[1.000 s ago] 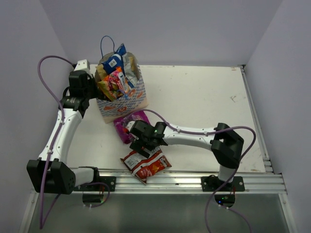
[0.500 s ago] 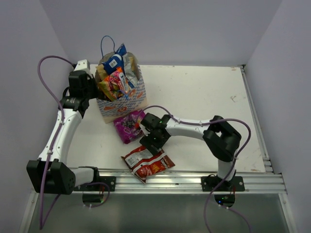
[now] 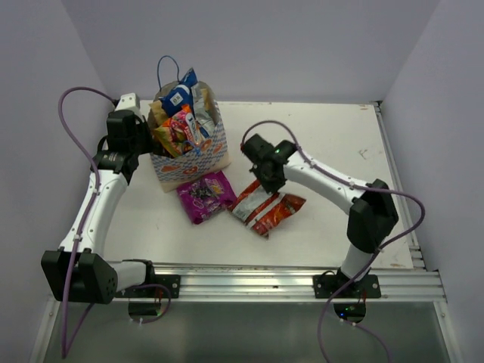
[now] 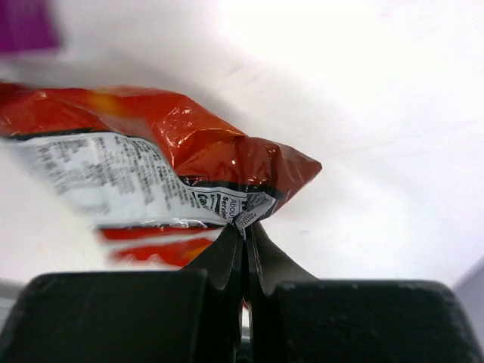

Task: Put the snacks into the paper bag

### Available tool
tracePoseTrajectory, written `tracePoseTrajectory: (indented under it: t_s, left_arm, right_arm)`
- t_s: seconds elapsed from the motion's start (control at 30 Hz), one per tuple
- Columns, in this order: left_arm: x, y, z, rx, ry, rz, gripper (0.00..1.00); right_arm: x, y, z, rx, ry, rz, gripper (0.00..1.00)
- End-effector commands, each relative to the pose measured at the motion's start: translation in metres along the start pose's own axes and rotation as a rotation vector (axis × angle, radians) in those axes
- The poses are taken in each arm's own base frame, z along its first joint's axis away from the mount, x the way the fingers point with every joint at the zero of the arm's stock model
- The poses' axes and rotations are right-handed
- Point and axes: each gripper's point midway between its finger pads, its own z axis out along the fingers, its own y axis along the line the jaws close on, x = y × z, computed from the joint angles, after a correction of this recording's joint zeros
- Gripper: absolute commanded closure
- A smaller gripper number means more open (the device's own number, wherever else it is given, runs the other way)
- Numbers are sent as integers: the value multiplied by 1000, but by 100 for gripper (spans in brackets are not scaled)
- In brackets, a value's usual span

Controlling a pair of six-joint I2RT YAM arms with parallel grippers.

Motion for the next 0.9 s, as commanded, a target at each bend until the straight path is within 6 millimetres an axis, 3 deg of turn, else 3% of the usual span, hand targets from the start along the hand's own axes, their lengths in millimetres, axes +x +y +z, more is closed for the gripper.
tracePoseTrajectory:
  t_s: [0.0, 0.07, 0.1, 0.13, 0.17, 0.27, 0.4, 0.47, 0.5, 0.57, 0.63, 0.7, 0.87]
  left_arm:
    - [-18, -6, -13, 31, -70, 1, 100]
    - [-16, -7, -15, 39, -68, 0, 100]
    - [-17, -8, -15, 41, -70, -2, 100]
    - [-18, -8, -18, 45, -79, -1, 100]
    - [-17, -8, -18, 46, -77, -2, 100]
    - [-18, -8, -20, 49, -84, -1, 100]
    - [-21, -9, -23, 51, -95, -3, 100]
    - [-22, -8, -24, 47, -99, -2, 100]
    - [-21, -7, -24, 43, -98, -1, 100]
    - [-22, -7, -25, 39, -101, -3, 100]
    - [-21, -6, -26, 35, -102, 0, 100]
    - [-20, -4, -26, 29, -99, 2, 100]
    - [-20, -4, -24, 28, -96, 2, 100]
  right_arm:
    - [-73, -99, -106, 349, -316, 179, 98]
    - [-106, -116, -124, 434, -402, 216, 99]
    - [-130, -124, -151, 449, -499, 241, 100]
    - [-143, -130, -161, 481, -549, 261, 100]
    - [-172, -133, -175, 480, -651, 295, 100]
    - [-225, -131, -209, 429, -857, 378, 100]
    - [-284, -105, -246, 224, -1097, 392, 98]
    - [-310, -84, -278, 78, -1237, 369, 98]
    - [-320, -69, -278, 27, -1261, 341, 98]
    - [-334, -53, -304, -43, -1359, 308, 97]
    - [-344, -32, -316, -91, -1419, 281, 97]
    - [-348, -15, -331, -144, -1469, 246, 97]
    - [-351, 7, -377, -307, -1600, 232, 96]
